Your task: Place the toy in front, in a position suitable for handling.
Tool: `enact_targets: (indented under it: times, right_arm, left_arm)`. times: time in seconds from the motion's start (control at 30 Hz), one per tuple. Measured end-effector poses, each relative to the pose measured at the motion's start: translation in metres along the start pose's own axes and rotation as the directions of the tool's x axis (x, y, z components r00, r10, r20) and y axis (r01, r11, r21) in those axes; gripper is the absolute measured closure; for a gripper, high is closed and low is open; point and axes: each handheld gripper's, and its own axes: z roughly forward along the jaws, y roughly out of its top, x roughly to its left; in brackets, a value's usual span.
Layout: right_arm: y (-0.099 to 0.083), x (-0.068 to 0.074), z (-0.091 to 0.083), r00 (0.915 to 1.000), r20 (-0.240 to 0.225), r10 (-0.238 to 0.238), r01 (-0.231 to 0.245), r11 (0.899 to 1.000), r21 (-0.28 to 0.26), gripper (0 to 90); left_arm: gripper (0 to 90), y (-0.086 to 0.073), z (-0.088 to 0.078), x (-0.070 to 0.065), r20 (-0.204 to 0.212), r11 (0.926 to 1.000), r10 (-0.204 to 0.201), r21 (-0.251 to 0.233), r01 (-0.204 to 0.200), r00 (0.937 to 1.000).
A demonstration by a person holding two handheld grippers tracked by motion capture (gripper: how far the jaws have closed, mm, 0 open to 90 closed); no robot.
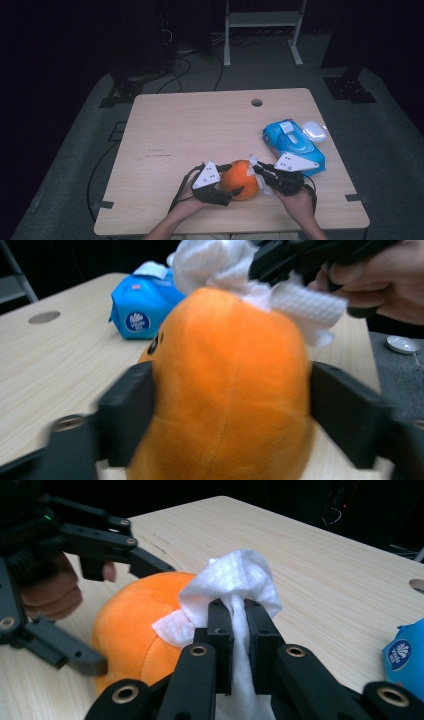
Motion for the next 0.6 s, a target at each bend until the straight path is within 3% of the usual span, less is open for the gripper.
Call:
enact_targets:
  times: [0.03, 0.1, 0.13, 0.27, 0.4, 0.43, 0.5, 0.6]
  right_arm:
    - [0.0, 0.0, 0.0, 1.0, -0.004, 0.0, 0.0, 1.0, -0.002, 82.8]
    - [0.0, 0.002, 0.0, 1.0, -0.001, -0.007, 0.007, 1.0, -0.005, 82.8]
    - [-0.001, 0.004, -0.001, 0.9999, 0.003, -0.013, 0.013, 1.0, -0.008, 82.7]
    - [0.0, 0.015, -0.003, 0.9966, 0.03, -0.077, 0.078, 0.997, -0.011, 82.9]
    - [0.002, 0.026, -0.005, 0.9952, 0.002, -0.098, 0.098, 0.995, -0.013, 82.9]
    - [0.003, 0.03, -0.004, 0.9945, -0.01, -0.105, 0.104, 0.994, -0.016, 82.8]
    - [0.008, 0.04, 0.001, 0.9907, -0.032, -0.132, 0.131, 0.991, -0.017, 82.9]
    - [0.013, 0.046, 0.006, 0.9832, -0.018, -0.182, 0.182, 0.983, -0.011, 82.9]
  left_arm:
    - [18.3, -0.001, 0.001, 0.001, 0.002, 1.0, -0.001, 0.001, 0.001, 1.0]
    - [30.4, 0.0, 0.0, -0.002, -0.022, 0.9983, 0.056, 0.015, -0.055, 0.9982]
    - [34.1, 0.001, -0.001, -0.002, -0.029, 0.9978, 0.062, 0.024, -0.061, 0.9977]
    - [39.7, 0.0, -0.003, 0.001, -0.04, 0.9995, 0.023, 0.021, -0.023, 0.9989]
    - [40.3, 0.0, -0.003, 0.007, -0.045, 0.9988, -0.047, 0.007, 0.048, 0.9979]
    - [40.5, 0.0, -0.003, 0.006, -0.043, 0.9992, -0.039, 0.009, 0.039, 0.9983]
    - [40.7, 0.001, -0.001, -0.001, -0.039, 0.9997, 0.017, 0.017, -0.016, 0.9991]
    - [40.8, 0.003, 0.002, -0.012, -0.049, 0.9955, 0.09, 0.034, -0.089, 0.9947]
